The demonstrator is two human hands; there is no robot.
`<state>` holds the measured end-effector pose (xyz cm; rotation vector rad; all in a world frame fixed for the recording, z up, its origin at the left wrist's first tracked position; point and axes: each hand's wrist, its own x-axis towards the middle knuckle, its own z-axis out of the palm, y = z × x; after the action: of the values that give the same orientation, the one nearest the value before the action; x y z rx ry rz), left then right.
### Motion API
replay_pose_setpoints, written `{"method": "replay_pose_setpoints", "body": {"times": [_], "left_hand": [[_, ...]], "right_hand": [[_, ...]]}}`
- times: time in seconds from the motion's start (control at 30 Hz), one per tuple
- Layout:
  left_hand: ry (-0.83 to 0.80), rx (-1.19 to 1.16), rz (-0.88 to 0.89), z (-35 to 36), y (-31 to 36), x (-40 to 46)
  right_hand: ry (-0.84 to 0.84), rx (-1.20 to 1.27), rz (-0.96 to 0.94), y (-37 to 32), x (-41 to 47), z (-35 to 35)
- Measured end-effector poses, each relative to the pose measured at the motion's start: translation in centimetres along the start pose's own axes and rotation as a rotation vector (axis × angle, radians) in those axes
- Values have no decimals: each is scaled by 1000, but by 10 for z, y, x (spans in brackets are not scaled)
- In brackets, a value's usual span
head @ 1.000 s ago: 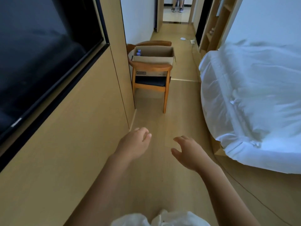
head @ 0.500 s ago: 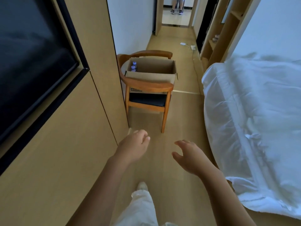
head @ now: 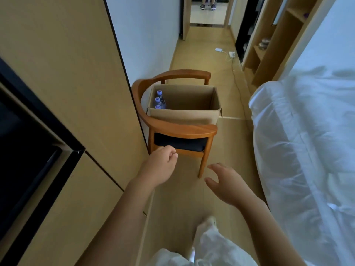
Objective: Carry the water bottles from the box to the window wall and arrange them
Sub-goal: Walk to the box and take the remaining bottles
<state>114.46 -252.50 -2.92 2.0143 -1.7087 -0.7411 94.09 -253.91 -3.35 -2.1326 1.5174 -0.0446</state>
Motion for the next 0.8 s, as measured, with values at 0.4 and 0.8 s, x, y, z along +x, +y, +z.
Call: {"method": "replay_pose_setpoints", "body": {"times": [0.4, 0.8], "left_hand": [[59, 55, -171, -19, 2, 180], [102, 0, -368, -33, -14, 298]], "right_hand": [[-51, 52, -150, 18, 211, -66], [-109, 189, -307, 5, 391, -75]]}}
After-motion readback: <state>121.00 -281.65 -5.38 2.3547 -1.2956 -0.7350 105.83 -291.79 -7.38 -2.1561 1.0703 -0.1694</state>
